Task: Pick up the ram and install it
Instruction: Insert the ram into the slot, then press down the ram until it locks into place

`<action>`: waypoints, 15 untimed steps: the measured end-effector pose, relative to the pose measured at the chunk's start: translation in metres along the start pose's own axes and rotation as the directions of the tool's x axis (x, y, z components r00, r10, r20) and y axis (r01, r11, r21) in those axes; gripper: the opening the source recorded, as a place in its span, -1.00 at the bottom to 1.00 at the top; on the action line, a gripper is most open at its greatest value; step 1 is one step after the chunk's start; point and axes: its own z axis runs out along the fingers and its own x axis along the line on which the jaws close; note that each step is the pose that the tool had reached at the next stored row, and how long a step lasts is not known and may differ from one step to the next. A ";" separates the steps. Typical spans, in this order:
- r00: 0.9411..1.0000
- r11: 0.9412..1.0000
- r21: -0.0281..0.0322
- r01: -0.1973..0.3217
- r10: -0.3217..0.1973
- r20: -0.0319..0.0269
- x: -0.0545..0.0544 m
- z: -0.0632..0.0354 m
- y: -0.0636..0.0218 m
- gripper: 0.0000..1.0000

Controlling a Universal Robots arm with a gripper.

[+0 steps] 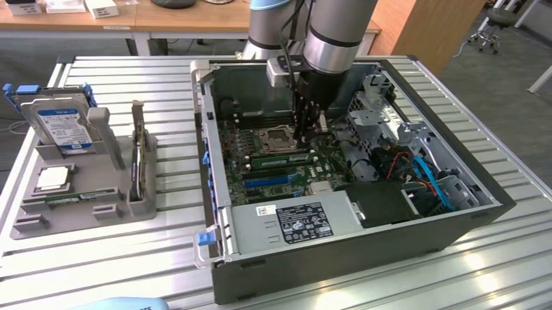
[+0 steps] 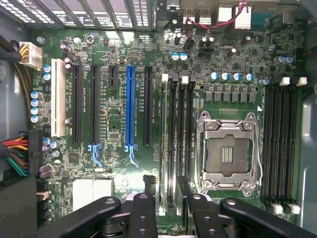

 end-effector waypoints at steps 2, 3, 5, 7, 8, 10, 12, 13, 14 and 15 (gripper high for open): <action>1.000 1.000 0.000 0.000 0.000 0.000 0.000 -0.0001 0.0000 -0.38; 1.000 1.000 0.000 0.000 0.000 0.000 0.000 -0.0001 0.0000 -0.38; 1.000 1.000 0.000 0.000 0.000 0.000 0.000 -0.0001 0.0000 -0.38; 1.000 1.000 0.000 0.000 0.000 0.000 0.000 -0.0001 0.0000 -0.38; 1.000 1.000 0.000 0.000 0.000 0.000 0.000 -0.0001 0.0000 -0.38; 1.000 1.000 0.000 0.000 0.000 0.000 0.000 -0.0001 0.0000 -0.38; 1.000 1.000 0.000 0.000 0.000 0.000 0.000 -0.0001 0.0000 -0.38; 1.000 1.000 0.000 0.000 0.000 0.000 0.000 -0.0001 0.0000 -0.42; 1.000 1.000 0.000 0.000 0.000 0.000 0.000 -0.0001 0.0000 -0.42; 1.000 1.000 0.000 0.000 0.000 0.000 0.000 -0.0001 0.0000 -0.54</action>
